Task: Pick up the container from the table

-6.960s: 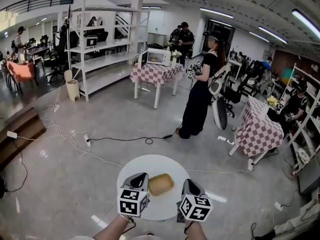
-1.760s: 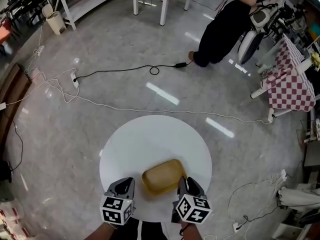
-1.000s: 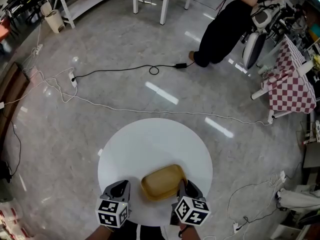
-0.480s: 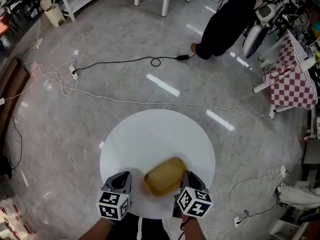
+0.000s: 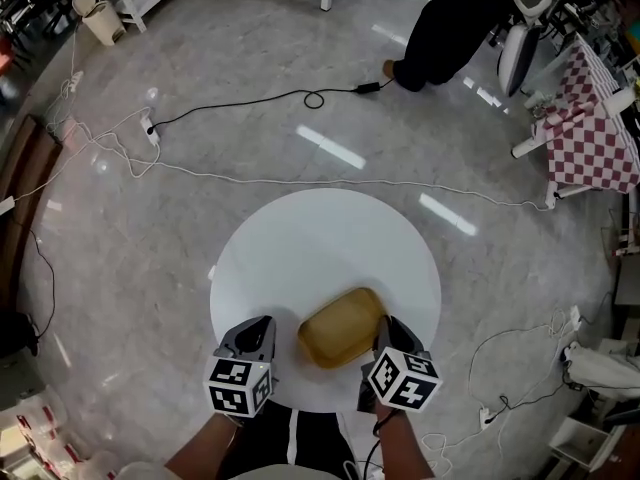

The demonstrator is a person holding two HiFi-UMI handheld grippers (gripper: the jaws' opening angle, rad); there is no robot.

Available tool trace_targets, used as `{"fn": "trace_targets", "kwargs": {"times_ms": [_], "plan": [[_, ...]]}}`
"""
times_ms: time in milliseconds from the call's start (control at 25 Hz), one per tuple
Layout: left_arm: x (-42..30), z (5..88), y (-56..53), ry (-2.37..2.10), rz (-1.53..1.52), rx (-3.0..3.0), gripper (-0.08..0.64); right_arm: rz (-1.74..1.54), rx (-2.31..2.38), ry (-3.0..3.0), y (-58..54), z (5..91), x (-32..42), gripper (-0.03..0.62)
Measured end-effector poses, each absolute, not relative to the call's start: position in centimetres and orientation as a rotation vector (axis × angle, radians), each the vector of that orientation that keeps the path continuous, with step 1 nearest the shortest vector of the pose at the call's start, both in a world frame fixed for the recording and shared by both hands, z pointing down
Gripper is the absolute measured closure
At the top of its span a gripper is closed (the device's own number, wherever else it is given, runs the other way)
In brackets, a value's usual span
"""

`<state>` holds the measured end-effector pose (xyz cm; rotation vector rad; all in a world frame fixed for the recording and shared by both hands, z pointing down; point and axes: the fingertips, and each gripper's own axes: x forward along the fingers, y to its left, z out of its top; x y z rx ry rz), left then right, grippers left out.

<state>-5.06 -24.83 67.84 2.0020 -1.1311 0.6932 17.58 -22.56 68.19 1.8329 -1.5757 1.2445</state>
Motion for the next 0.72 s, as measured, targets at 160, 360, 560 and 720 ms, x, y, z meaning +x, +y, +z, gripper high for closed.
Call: {"fn": "trace_targets", "kwargs": {"times_ms": [160, 360, 560, 720], "plan": [[-4.8, 67.6, -24.9, -1.128, 0.689, 2.010, 0.543, 1.255, 1.854, -1.572, -22.4, 67.7, 17.8, 0.537], [-4.2, 67.0, -24.9, -1.123, 0.672, 2.029, 0.543, 1.246, 1.883, -1.571, -22.1, 66.5, 18.2, 0.537], [-3.7, 65.6, -25.2, -1.113, 0.646, 2.062, 0.543, 1.235, 1.913, -1.567, -21.7, 65.0, 18.5, 0.537], [-3.2, 64.2, -25.3, -1.097, 0.621, 2.101, 0.543, 1.228, 1.940, -1.562, -21.2, 63.5, 18.6, 0.537]]}}
